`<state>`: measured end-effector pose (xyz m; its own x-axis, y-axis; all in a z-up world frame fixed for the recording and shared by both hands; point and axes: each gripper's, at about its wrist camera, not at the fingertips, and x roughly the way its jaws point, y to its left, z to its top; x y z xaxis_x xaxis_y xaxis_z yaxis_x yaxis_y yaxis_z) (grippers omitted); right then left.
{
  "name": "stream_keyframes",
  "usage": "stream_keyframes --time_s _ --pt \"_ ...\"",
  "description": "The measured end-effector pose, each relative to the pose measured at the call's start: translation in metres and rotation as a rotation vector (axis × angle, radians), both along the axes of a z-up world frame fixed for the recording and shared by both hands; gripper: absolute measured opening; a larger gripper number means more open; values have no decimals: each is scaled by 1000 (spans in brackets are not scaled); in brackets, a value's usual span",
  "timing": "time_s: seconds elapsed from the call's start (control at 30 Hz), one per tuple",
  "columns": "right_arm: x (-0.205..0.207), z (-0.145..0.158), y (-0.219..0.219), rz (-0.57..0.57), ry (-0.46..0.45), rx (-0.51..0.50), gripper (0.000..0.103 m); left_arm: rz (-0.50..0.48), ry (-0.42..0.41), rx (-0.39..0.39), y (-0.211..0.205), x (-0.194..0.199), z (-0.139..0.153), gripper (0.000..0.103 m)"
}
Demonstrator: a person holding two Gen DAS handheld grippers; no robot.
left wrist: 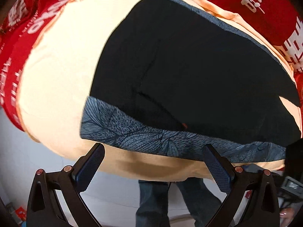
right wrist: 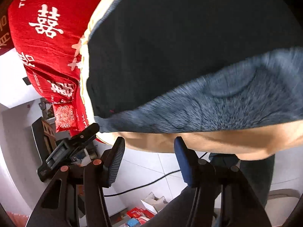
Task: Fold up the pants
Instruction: 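Grasp the grey waistband edge with the left gripper while the right gripper grasps it too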
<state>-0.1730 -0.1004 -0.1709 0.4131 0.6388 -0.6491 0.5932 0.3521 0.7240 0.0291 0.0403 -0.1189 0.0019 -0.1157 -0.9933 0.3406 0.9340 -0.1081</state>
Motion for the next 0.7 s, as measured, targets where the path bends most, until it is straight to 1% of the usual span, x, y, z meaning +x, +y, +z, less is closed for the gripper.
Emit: stream_keyframes --time_s 0.1,0.17,0.23,0.37,0.4,0.47,0.5,0.53,0.57,0.63,0.7 --pt "-11 -16 -2 -53 -23 2 59 7 29 -64 8 -5 -12 103" --pt "-21 -18 -12 -128 -60 -3 59 10 60 -95 11 -8 -20 103" --pt "-27 -19 -20 -201 -105 19 59 9 80 -123 12 -10 -25 103" --pt "-27 -21 -19 -211 -154 24 59 -1 116 -186 10 -11 -32 103" --pt "-27 -21 -19 -220 -162 36 59 3 127 -202 9 -11 -34 103" --pt "-25 -26 -20 -272 -180 100 58 20 141 -227 4 -7 -37 103" --pt "-25 -26 -21 -295 -200 120 55 37 146 -239 3 -6 -38 103" --pt "-23 -19 -24 -332 -240 149 44 54 151 -249 2 -5 -39 103" --pt "-23 -13 -27 -353 -260 167 32 70 156 -259 3 -5 -39 103" --pt "-23 0 -32 -390 -312 206 20 120 172 -301 3 -2 -38 103" --pt "-20 17 -37 -397 -344 216 20 165 191 -357 7 -1 -35 103"
